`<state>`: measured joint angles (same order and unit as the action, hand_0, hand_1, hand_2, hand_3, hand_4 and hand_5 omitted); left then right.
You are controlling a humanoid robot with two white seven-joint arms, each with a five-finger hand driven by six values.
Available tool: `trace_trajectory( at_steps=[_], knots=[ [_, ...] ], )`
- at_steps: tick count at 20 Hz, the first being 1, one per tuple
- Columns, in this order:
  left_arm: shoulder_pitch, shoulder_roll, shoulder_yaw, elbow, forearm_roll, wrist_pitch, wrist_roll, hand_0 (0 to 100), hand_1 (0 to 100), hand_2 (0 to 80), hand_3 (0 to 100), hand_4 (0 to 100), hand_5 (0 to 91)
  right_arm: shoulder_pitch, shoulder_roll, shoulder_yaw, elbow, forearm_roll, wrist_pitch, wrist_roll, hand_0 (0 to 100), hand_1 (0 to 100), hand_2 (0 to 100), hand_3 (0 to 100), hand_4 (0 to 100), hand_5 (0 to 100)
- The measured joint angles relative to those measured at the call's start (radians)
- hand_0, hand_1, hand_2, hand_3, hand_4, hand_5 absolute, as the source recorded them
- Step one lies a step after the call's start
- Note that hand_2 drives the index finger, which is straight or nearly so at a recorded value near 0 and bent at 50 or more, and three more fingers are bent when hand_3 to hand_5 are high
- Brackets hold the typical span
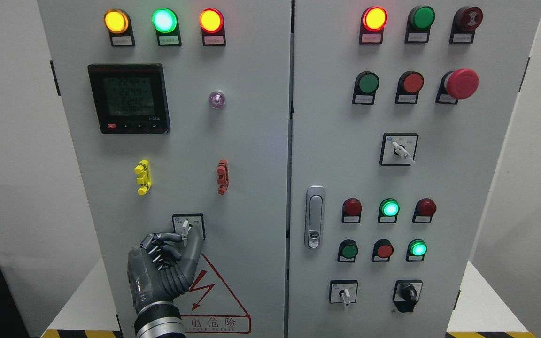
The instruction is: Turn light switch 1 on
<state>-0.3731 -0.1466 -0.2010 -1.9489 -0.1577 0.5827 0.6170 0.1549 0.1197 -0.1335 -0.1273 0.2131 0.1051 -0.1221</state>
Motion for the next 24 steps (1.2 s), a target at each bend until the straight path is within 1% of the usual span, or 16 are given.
trace_trajectory(
  at_steps=[9, 16, 24],
  knots=[
    [0.004, 0.0, 0.0, 0.0, 0.001, 0.001, -0.001, 26, 70, 59.9, 93, 95, 85.7, 0.0, 0.0, 0.0, 0.0, 0.0, 0.0, 0.001, 5, 0, 0, 0, 0, 0],
    [0.005, -0.001, -0.002, 0.0, 0.002, 0.002, -0.002, 35, 69, 59.6, 93, 95, 85.6, 0.0, 0.0, 0.0, 0.0, 0.0, 0.0, 0.002, 5, 0, 0, 0, 0, 0],
    [0.006, -0.001, -0.005, 0.001, 0.003, 0.001, -0.005, 40, 66, 59.5, 93, 95, 85.6, 0.0, 0.0, 0.0, 0.0, 0.0, 0.0, 0.002, 5, 0, 0, 0, 0, 0]
  ],
)
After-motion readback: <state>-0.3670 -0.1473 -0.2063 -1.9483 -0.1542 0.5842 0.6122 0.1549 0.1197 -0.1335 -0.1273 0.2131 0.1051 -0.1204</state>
